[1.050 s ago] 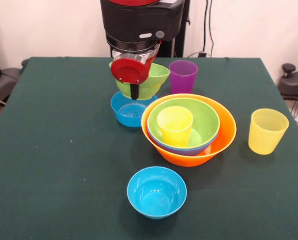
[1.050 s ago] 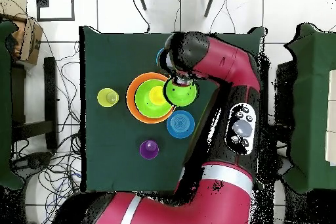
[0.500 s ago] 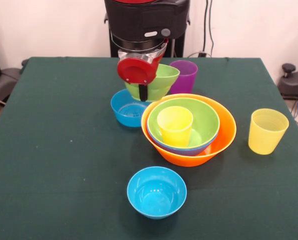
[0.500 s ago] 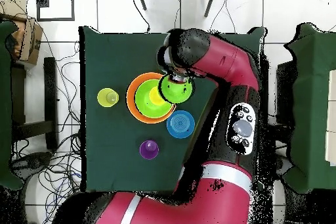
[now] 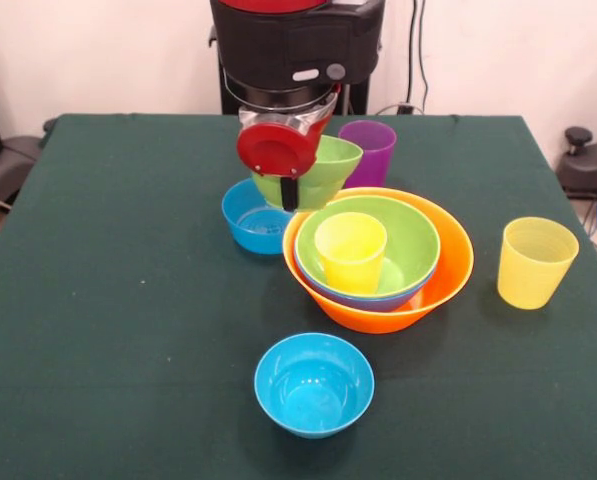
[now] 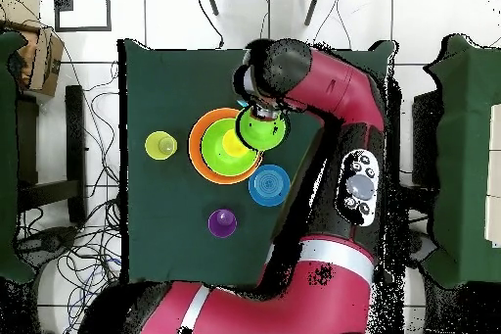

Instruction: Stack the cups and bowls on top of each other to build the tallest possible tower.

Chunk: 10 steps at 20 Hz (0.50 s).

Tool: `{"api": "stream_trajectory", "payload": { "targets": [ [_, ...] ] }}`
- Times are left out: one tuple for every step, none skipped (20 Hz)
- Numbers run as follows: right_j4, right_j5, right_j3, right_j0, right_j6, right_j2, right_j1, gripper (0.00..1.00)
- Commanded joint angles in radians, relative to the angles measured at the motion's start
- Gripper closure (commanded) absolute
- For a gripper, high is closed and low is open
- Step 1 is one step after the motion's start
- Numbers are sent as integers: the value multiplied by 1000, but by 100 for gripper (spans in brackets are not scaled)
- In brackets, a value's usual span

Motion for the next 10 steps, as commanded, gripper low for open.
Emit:
{"api": "stream_trajectory", "payload": {
  "targets": [
    [6, -33, -22, 24, 46, 89, 74, 100],
    [11, -36, -23, 26, 51, 91, 76, 100],
    [14, -36, -25, 29, 58, 91, 77, 100],
    [20, -35, -28, 30, 65, 92, 78, 100],
    [26, -34, -30, 32, 71, 94, 79, 100],
    [33, -35, -33, 33, 76, 97, 81, 100],
    [36, -37, -37, 36, 78, 97, 84, 100],
    [40, -40, -38, 36, 79, 98, 87, 100],
    [42, -43, -34, 36, 77, 97, 85, 100],
    [44, -47, -29, 36, 75, 95, 83, 100]
  ]
}}
